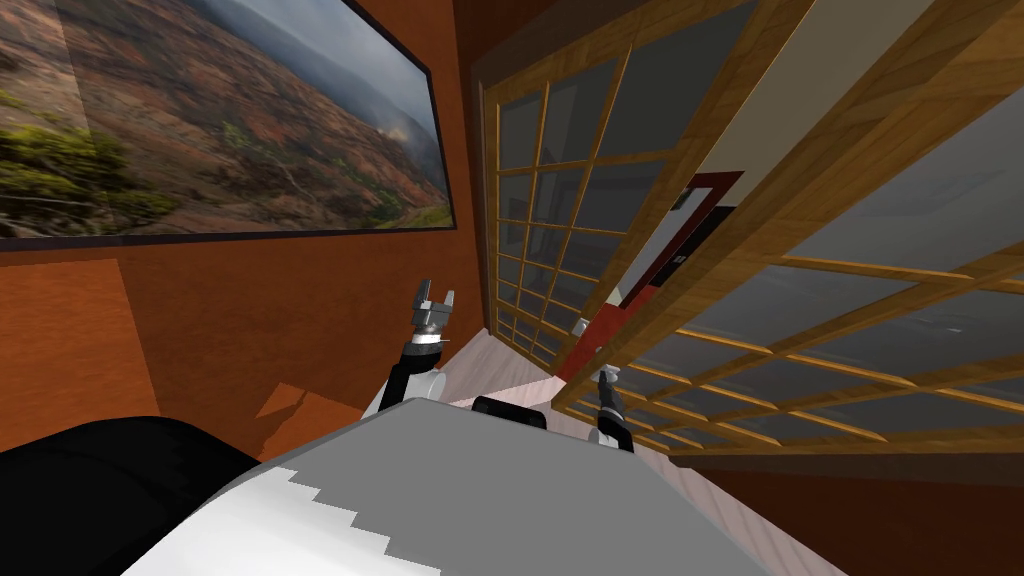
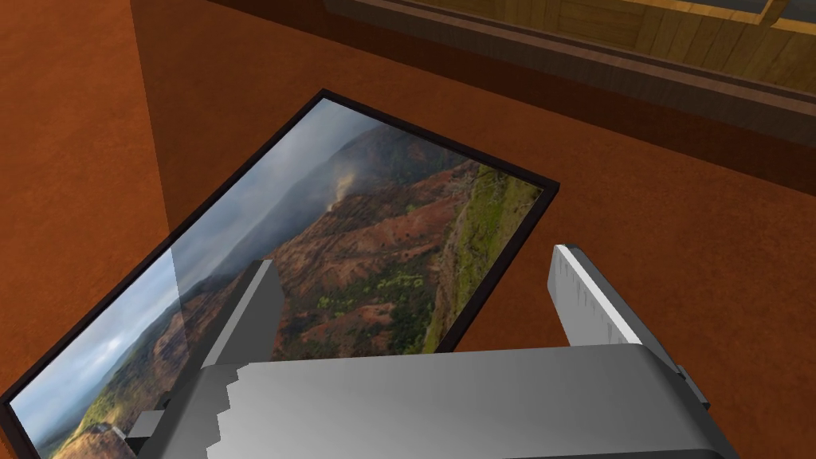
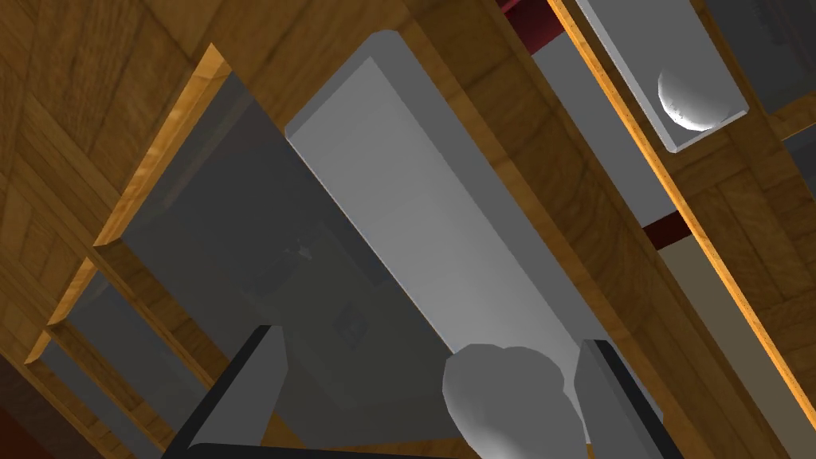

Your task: Pull the door open

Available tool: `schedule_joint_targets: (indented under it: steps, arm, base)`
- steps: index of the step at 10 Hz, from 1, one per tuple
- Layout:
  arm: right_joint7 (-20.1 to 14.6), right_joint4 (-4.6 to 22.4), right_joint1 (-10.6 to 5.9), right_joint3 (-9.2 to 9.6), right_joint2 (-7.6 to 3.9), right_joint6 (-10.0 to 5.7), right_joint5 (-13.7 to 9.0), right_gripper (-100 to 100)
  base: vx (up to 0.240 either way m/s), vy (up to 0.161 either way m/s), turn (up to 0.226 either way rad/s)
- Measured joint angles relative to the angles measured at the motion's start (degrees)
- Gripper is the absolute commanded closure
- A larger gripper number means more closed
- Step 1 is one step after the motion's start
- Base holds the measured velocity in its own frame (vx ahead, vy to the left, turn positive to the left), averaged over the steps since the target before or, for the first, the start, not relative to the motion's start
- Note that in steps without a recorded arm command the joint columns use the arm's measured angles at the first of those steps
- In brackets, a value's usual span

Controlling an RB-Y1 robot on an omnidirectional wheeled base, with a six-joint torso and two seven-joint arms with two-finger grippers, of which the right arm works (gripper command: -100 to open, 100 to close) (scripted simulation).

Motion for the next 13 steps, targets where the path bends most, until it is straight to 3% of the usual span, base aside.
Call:
schedule_joint_targets:
  steps: [1, 3, 6, 7, 8, 11, 13]
  arm:
    - [-1.9, 1.8, -0.85, 0.36, -0.43, -0.89, 0.1, 100]
    - [-3.9, 0.0, 0.31, 0.54, -0.09, -0.5, 0.0, 100]
    - [-8.3, 1.3, -0.65, 1.07, -0.28, -0.98, 0.0, 100]
    - [-9.7, -0.6, 0.35, 1.23, -0.07, -0.45, -0.1, 100]
    - [-11.2, 0.6, -0.31, 1.51, -0.37, -0.72, 0.0, 100]
    - [-15.4, -0.8, 0.16, 2.02, -0.21, -0.28, -0.1, 100]
    - [-18.2, 0.3, -0.61, 2.4, -0.4, -0.83, -0.1, 100]
  base:
    - [-0.02, 0.002, 0.019]
    - [-0.037, -0.021, 0.034]
    - [-0.035, -0.011, 0.041]
    - [-0.033, -0.009, 0.011]
    - [-0.033, -0.014, 0.037]
    - [-0.043, -0.02, 0.047]
    - [-0.03, -0.003, 0.027]
